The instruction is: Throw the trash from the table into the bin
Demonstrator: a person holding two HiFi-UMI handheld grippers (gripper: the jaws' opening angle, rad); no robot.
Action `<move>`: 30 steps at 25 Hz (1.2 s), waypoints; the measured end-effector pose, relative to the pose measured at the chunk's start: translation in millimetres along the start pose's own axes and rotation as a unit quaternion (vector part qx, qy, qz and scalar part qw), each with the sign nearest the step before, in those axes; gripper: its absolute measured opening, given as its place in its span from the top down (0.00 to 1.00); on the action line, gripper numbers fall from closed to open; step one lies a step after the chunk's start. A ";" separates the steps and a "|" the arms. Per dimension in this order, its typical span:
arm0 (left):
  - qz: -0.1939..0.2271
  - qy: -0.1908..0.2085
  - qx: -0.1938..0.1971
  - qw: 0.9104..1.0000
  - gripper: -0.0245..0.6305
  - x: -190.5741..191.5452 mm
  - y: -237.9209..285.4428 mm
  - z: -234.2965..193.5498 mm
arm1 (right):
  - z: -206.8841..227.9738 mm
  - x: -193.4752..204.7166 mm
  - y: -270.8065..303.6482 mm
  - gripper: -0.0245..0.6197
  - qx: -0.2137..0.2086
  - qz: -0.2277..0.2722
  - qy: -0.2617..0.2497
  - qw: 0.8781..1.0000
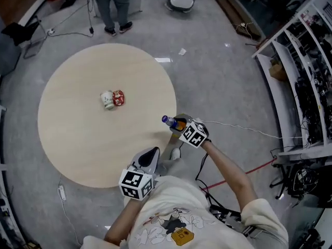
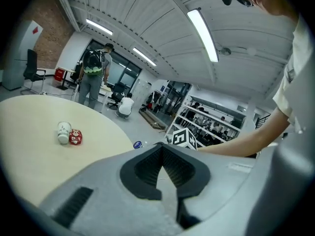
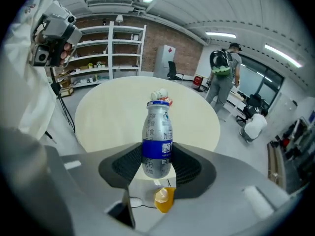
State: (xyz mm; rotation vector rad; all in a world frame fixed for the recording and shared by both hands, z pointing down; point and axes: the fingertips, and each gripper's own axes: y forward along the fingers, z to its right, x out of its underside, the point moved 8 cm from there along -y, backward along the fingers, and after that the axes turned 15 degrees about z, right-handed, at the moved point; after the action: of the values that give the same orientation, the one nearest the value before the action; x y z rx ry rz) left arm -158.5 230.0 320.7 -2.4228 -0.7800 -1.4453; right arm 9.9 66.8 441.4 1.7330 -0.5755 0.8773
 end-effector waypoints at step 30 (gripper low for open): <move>-0.095 -0.037 -0.019 0.995 0.96 23.1 174.7 60.9 | 106.8 190.3 -90.3 0.66 0.056 -0.028 0.209 0.976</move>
State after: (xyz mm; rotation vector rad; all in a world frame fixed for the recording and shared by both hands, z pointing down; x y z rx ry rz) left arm -9.4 118.0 325.2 -2.5017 -1.0331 -1.4545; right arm 223.1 2.4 520.0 1.5896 -0.1984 1.2109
